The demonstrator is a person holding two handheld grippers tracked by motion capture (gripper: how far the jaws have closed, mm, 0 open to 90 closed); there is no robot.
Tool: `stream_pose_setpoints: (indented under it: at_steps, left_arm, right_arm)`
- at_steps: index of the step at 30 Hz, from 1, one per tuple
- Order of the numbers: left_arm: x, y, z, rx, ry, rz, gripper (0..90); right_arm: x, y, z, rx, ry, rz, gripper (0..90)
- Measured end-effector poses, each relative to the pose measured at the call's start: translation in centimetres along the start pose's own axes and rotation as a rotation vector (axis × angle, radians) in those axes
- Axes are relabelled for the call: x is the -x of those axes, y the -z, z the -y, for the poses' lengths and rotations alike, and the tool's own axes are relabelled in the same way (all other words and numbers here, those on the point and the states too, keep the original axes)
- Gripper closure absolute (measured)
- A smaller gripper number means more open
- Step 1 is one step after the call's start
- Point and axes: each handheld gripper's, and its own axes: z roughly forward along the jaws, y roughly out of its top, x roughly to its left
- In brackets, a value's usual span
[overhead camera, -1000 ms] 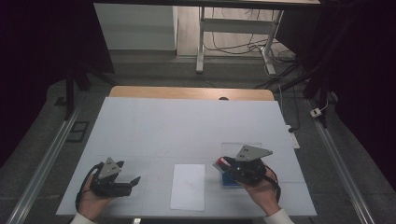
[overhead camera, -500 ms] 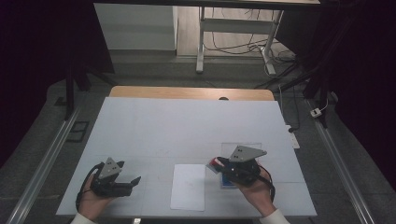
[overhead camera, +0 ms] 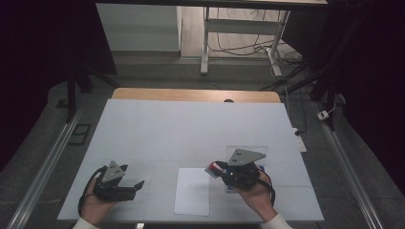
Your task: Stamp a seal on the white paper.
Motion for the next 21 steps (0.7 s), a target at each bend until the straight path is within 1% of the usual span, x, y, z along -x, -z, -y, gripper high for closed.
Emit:
stream_pose_setpoints:
  at_steps: [2, 10, 14, 21]
  left_arm:
    - [0.0, 0.0, 0.0, -0.001, 0.002, 0.002, 15.5]
    - [0.1, 0.0, 0.0, 0.000, 0.002, 0.003, 15.5]
    - [0.1, 0.0, 0.0, 0.003, 0.003, 0.003, 15.5]
    - [0.1, 0.0, 0.0, 0.002, 0.000, 0.009, 15.6]
  right_arm:
    - [-0.1, -0.2, -0.1, 0.009, 0.000, -0.012, 70.4]
    - [-0.8, -1.2, -0.7, 0.007, 0.010, -0.038, 70.3]
    - [-1.4, -1.8, -0.9, -0.004, 0.019, -0.051, 70.3]
    - [-2.3, -3.3, -1.2, -0.034, 0.036, -0.075, 70.3]
